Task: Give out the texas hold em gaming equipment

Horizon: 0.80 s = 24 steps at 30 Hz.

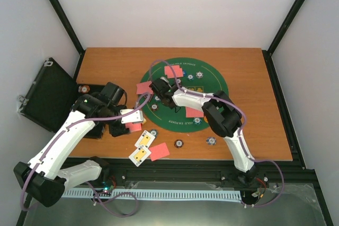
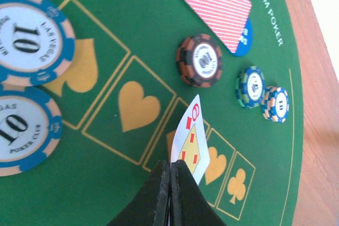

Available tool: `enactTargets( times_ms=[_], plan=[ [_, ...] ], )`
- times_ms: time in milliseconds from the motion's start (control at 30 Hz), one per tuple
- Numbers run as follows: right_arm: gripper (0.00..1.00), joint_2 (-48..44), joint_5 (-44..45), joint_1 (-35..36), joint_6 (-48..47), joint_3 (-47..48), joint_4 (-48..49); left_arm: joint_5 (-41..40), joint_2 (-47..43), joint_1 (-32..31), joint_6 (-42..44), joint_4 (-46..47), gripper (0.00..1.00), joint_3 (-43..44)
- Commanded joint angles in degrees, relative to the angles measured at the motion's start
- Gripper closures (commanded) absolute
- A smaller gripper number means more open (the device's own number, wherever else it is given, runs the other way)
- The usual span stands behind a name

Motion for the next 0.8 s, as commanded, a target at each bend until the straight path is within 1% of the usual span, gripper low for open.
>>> enactTargets(
  times_ms=[0, 133, 167, 233, 300, 367, 433, 533, 633, 733, 767],
  plan=[
    [0.97, 1.54, 1.07, 2.02, -2.19, 1.03, 0.76, -0.06, -0.61, -0.29, 0.45, -1.24, 0.83, 1.42],
    [0.97, 2.39, -1.59, 3.16, -1.33, 0.8, -0.97, 0.81, -0.37, -0.29, 0.12, -1.04, 0.83, 1.62],
    [0.9, 2.05, -2.67, 3.16, -0.7, 0.65, -1.35, 0.91, -0.3, -0.29, 0.1, -1.01, 0.83, 1.62],
    [0.69, 0.97, -5.47, 3.04, 0.86, 0.69, -2.17, 1.07, -0.11, -0.29, 0.07, -1.04, 0.83, 1.68],
    [0.53, -0.23, -8.13, 2.73, 2.41, 1.3, -3.51, 0.97, -0.06, -0.29, 0.18, -1.05, 0.83, 1.62],
    [0.43, -1.62, -11.02, 2.07, 3.9, 1.74, -5.12, 0.97, -0.02, -0.24, 0.28, -0.87, 0.83, 1.75],
    [0.41, -3.33, -14.05, 0.98, 5.81, 1.43, -6.55, 1.18, -0.01, -0.29, 0.18, -0.94, 0.83, 2.04],
    [0.41, -7.61, -20.27, -2.34, 11.28, -1.65, -6.89, 1.33, -0.04, -0.29, 0.19, -0.89, 0.83, 2.15],
    [0.43, -11.69, -29.69, -7.17, 17.5, -5.72, -5.98, 1.16, -0.23, -0.29, 0.37, -0.75, 0.83, 1.9],
    [0.46, -13.36, -41.06, -12.69, 22.58, -9.3, -4.6, 1.1, -0.27, -0.3, 0.52, -0.48, 0.83, 1.8],
    [0.46, -13.79, -43.63, -14.18, 23.86, -10.77, -3.61, 1.13, -0.2, -0.29, 0.56, -0.53, 0.83, 1.92]
  ],
)
